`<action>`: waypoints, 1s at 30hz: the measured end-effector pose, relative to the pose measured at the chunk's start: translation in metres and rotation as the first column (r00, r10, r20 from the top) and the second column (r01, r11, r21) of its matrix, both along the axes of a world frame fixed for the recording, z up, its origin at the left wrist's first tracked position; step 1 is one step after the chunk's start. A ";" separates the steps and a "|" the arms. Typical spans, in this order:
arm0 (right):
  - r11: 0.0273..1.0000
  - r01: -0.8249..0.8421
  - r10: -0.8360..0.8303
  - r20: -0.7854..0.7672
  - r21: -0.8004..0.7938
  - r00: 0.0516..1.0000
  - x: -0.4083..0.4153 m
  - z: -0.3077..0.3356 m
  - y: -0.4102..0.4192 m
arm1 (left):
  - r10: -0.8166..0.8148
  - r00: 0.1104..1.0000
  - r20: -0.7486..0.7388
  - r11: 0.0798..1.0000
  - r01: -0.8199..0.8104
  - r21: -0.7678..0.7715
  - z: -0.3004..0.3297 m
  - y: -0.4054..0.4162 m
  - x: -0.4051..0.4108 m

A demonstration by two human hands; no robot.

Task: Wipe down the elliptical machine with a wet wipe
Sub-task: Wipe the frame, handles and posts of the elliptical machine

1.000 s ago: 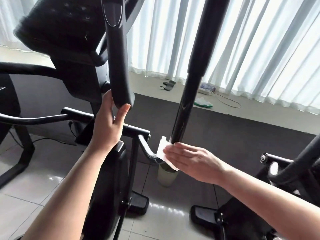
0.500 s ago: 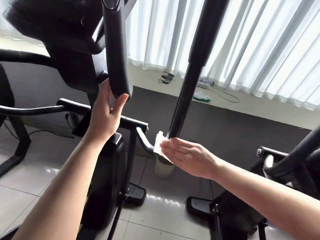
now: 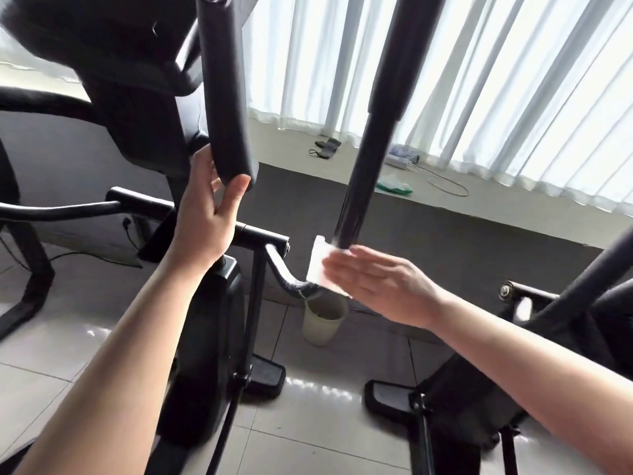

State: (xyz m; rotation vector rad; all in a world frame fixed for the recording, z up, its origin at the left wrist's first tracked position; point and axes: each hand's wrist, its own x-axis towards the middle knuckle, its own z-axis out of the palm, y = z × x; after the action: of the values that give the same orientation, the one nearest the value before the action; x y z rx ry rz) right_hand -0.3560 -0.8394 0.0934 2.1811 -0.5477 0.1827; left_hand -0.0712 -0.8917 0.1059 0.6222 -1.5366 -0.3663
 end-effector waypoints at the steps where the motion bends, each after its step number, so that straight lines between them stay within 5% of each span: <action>1: 1.000 0.016 -0.015 -0.081 0.014 0.997 0.001 -0.008 0.004 | -0.009 1.000 -0.013 1.000 0.009 0.010 -0.001 0.000 0.000; 4: 0.997 0.050 -0.060 -0.155 -0.066 0.986 0.009 0.030 0.006 | -0.009 0.999 -0.044 1.000 0.010 0.028 -0.004 -0.001 0.001; 9: 0.956 0.196 -0.172 0.124 -0.221 0.977 0.016 0.117 -0.002 | 0.015 0.991 -0.136 0.999 -0.010 0.037 -0.009 -0.001 -0.005; 15: 0.972 0.233 -0.233 -0.082 -0.016 0.969 0.038 0.015 0.012 | 0.230 0.950 -0.211 0.973 -0.229 0.030 -0.011 0.006 -0.032; 18: 0.972 0.234 -0.228 -0.174 0.017 0.958 0.044 0.020 0.011 | 0.290 0.927 -0.238 0.954 -0.299 -0.002 -0.015 0.011 -0.037; 21: 0.972 0.228 -0.230 -0.036 -0.064 0.972 0.033 0.066 0.006 | 0.388 0.913 -0.124 0.914 -0.399 -0.080 -0.026 0.021 -0.038; 24: 0.950 0.274 -0.276 0.004 -0.147 0.961 0.024 0.064 0.006 | 0.611 0.781 0.131 0.772 -0.551 -0.316 -0.035 0.023 -0.032; 30: 0.881 0.469 -0.460 -0.324 -0.056 0.826 0.059 -0.072 0.017 | 0.794 0.504 0.339 0.599 -0.557 -0.575 -0.046 0.009 0.006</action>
State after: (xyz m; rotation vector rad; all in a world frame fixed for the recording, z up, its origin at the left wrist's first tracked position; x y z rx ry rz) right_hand -0.2968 -0.8224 0.0216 1.9738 -0.8684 -0.4505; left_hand -0.0651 -0.8828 0.0603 1.0257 -1.6886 0.8434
